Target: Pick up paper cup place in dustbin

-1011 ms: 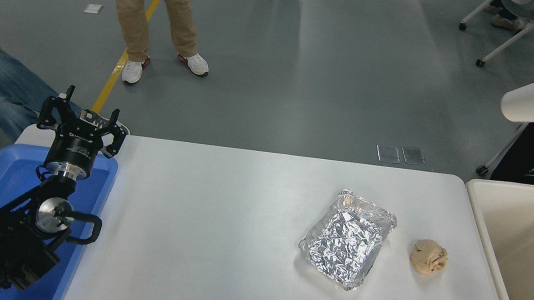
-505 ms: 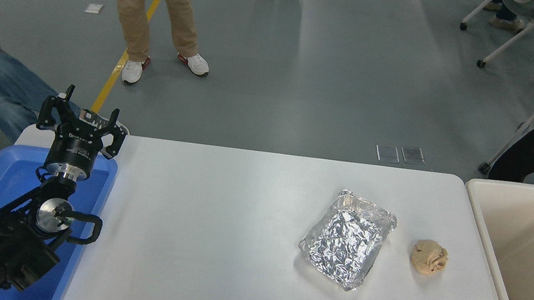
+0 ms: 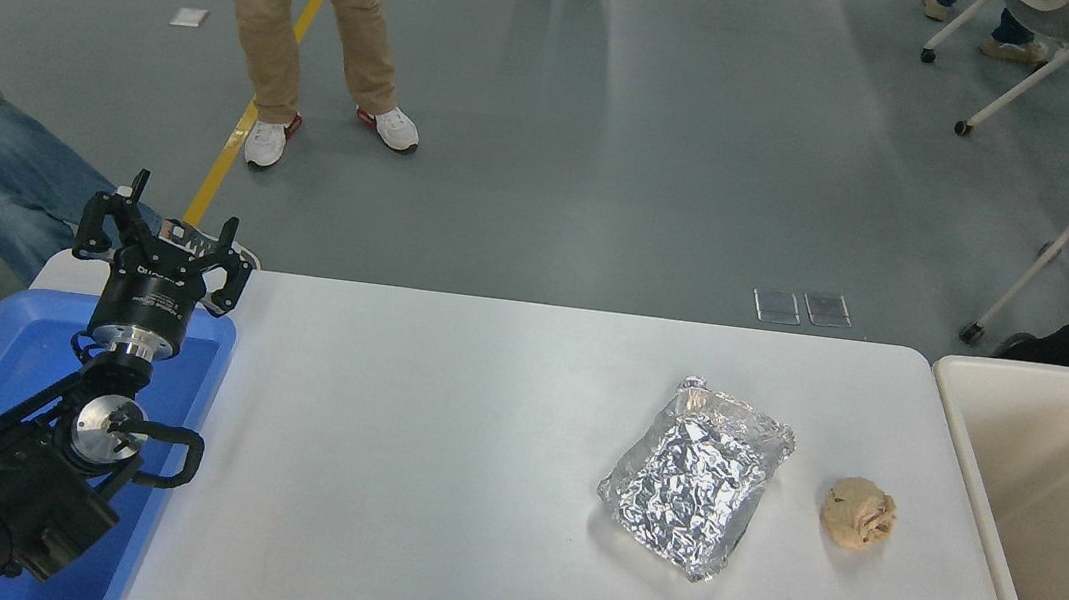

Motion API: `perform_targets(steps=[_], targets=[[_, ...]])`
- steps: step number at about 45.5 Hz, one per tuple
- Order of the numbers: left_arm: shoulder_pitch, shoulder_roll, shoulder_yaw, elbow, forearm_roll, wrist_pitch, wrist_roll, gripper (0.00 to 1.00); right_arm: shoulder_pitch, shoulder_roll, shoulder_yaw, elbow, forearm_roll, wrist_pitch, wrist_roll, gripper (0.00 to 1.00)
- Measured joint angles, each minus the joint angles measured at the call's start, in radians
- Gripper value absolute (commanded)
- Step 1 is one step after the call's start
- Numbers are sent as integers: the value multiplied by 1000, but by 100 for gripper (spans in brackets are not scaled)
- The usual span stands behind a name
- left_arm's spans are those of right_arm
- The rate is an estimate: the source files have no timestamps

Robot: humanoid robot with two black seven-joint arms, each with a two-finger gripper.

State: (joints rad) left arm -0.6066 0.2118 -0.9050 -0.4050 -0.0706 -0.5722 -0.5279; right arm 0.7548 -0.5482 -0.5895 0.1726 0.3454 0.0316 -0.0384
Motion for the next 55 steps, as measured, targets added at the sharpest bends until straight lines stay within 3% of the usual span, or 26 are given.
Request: perform_targets(steps=[8, 12, 15, 16, 37, 47, 55], targets=[[0, 0, 0, 0, 0, 0, 0, 99, -75, 57, 23, -15, 17, -13, 0, 3], [0, 0, 0, 0, 0, 0, 0, 99, -99, 76, 29, -20, 20, -17, 0, 64], [0, 0, 0, 0, 0, 0, 0, 99, -112, 87, 32, -21, 21, -19, 0, 96], [0, 0, 0, 0, 0, 0, 0, 99, -116, 90, 33, -21, 20, -19, 0, 100], [0, 0, 0, 0, 0, 0, 0, 99, -48, 62, 17, 22, 13, -8, 1, 100], [0, 0, 0, 0, 0, 0, 0, 99, 209, -15, -98, 229, -31, 3, 2, 100], [-1, 0, 0, 0, 0, 0, 0, 99, 431, -4, -198, 353, -113, 78, 0, 100]])
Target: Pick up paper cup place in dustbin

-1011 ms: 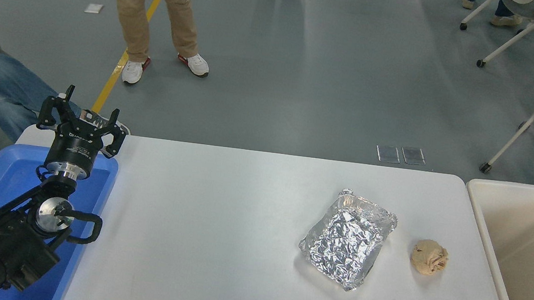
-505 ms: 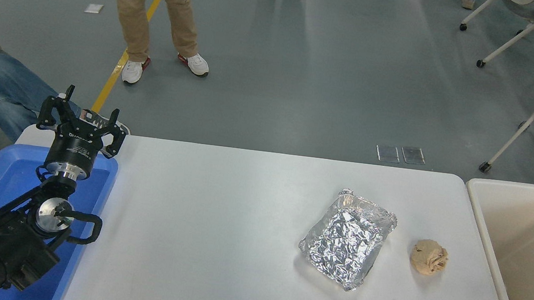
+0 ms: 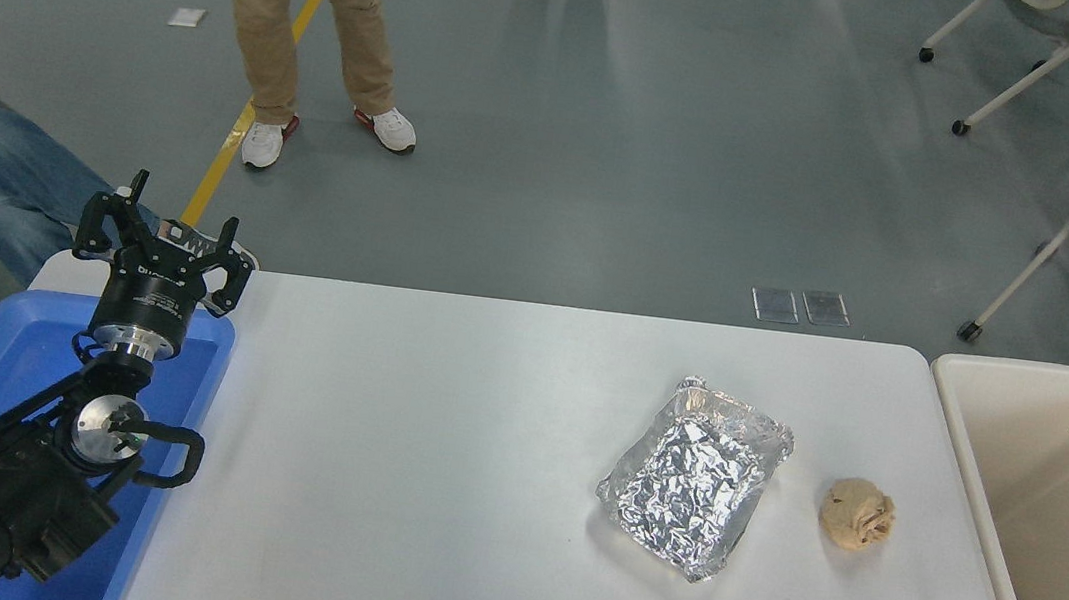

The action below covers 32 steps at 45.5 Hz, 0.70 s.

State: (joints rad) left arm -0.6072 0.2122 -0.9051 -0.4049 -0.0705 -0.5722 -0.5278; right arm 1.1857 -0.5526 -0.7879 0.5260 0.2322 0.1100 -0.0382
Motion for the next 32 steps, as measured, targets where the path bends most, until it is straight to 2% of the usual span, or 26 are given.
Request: perform_targets(steps=[15, 24, 32], targets=[[0, 0, 0, 0, 0, 0, 0, 99, 315, 80, -96, 189, -196, 195, -1, 100], [0, 0, 0, 0, 0, 0, 0, 99, 494, 92, -183, 406, -243, 242, -2, 100], [1, 0, 0, 0, 0, 0, 0, 99, 667, 58, -261, 626, -261, 289, -2, 100]])
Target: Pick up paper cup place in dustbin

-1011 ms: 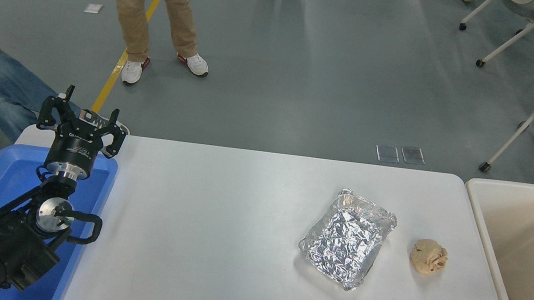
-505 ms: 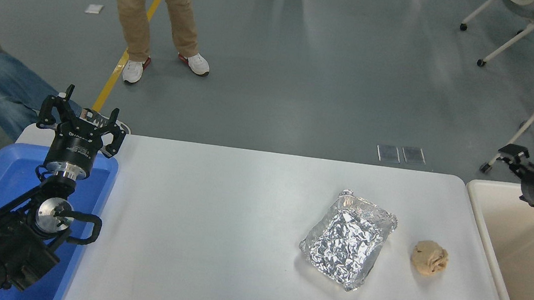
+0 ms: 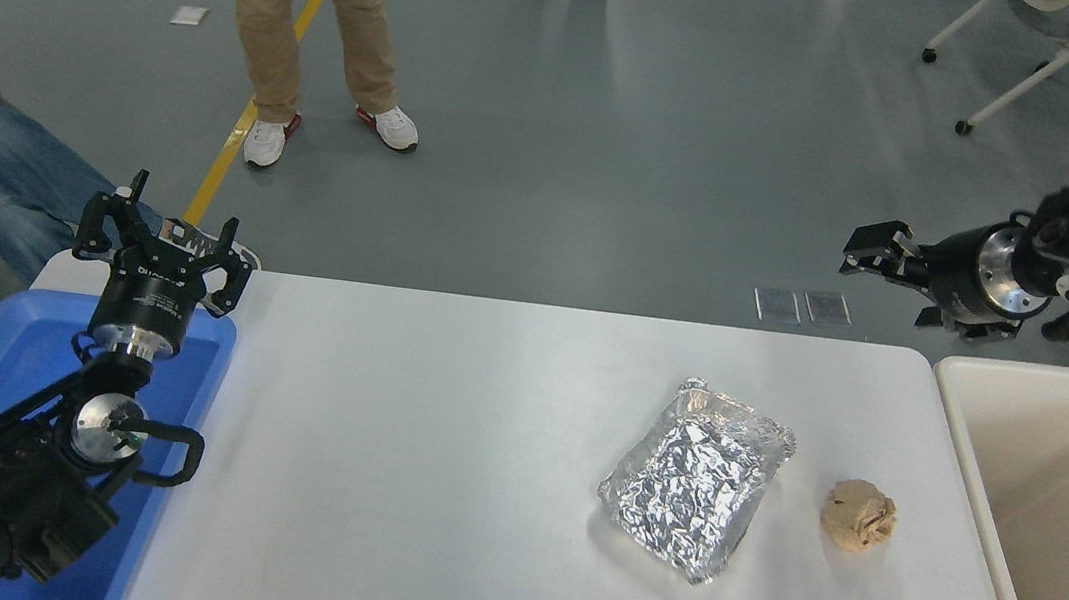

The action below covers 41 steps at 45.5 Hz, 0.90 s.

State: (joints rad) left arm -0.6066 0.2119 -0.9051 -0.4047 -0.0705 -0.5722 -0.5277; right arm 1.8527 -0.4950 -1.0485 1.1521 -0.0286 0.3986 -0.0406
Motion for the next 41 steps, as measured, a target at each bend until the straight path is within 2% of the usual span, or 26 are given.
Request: perform_targets(steps=[20, 32, 41], targets=[[0, 0, 1, 0, 0, 0, -1, 99, 411, -78, -175, 382, -45, 145, -1, 100], [1, 0, 1, 0, 0, 0, -1, 99, 553, -84, -191, 464, -53, 248, 0, 100], [1, 0, 1, 0, 0, 0, -1, 99, 594, -45, -171, 486, -56, 291, 0, 100]])
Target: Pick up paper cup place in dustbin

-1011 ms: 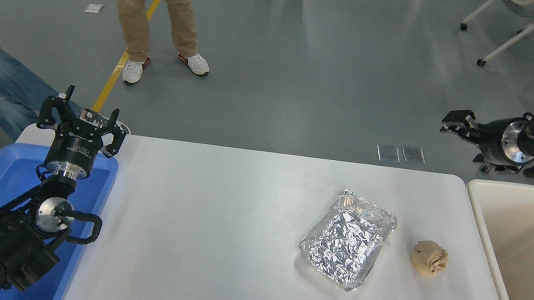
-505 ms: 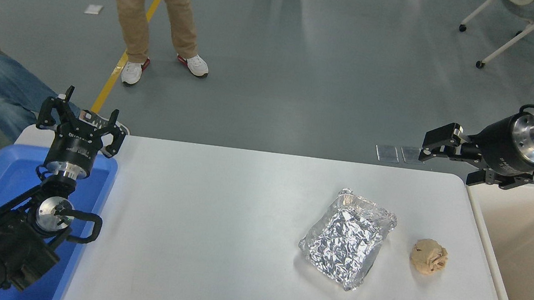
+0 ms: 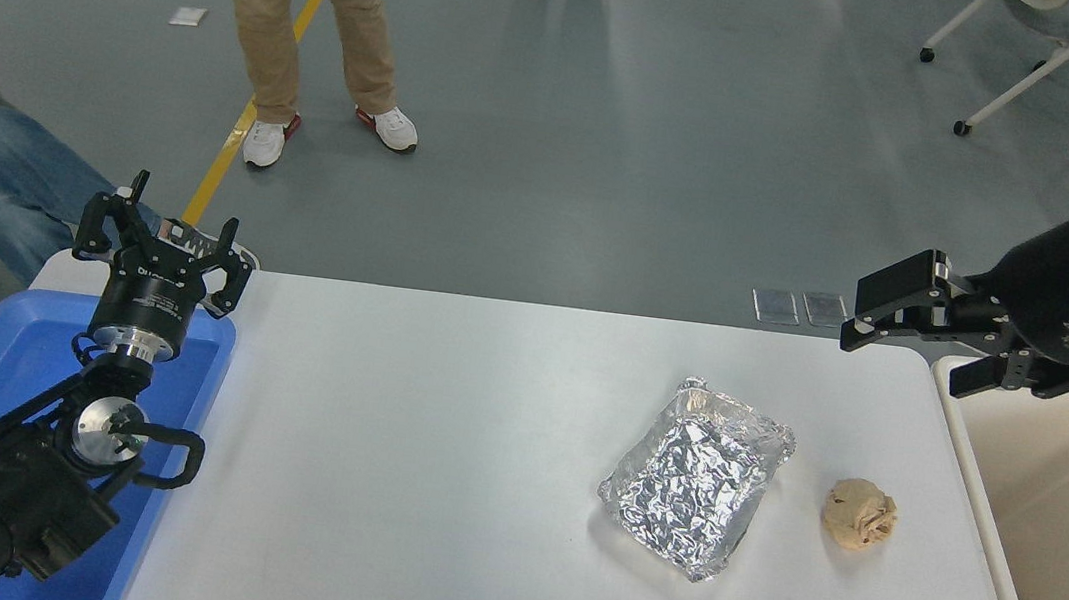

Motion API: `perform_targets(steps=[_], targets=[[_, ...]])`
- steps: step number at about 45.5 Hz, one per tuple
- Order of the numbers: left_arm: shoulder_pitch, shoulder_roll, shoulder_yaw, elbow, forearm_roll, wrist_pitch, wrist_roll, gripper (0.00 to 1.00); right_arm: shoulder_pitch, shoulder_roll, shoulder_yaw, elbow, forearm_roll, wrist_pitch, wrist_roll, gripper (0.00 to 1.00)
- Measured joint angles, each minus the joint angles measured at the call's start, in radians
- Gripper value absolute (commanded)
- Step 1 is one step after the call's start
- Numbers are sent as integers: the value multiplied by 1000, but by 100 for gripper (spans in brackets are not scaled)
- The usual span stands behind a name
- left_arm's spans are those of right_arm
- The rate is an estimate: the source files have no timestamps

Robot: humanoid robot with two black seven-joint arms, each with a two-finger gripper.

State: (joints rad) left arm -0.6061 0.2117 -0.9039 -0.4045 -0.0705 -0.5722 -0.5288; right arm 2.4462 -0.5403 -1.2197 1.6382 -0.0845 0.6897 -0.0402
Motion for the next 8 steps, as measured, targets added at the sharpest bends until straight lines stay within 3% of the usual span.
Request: perform_targets(steps=[8], targets=[[0, 0, 0, 0, 0, 0, 0, 99, 12, 48, 21, 7, -1, 15, 0, 100]])
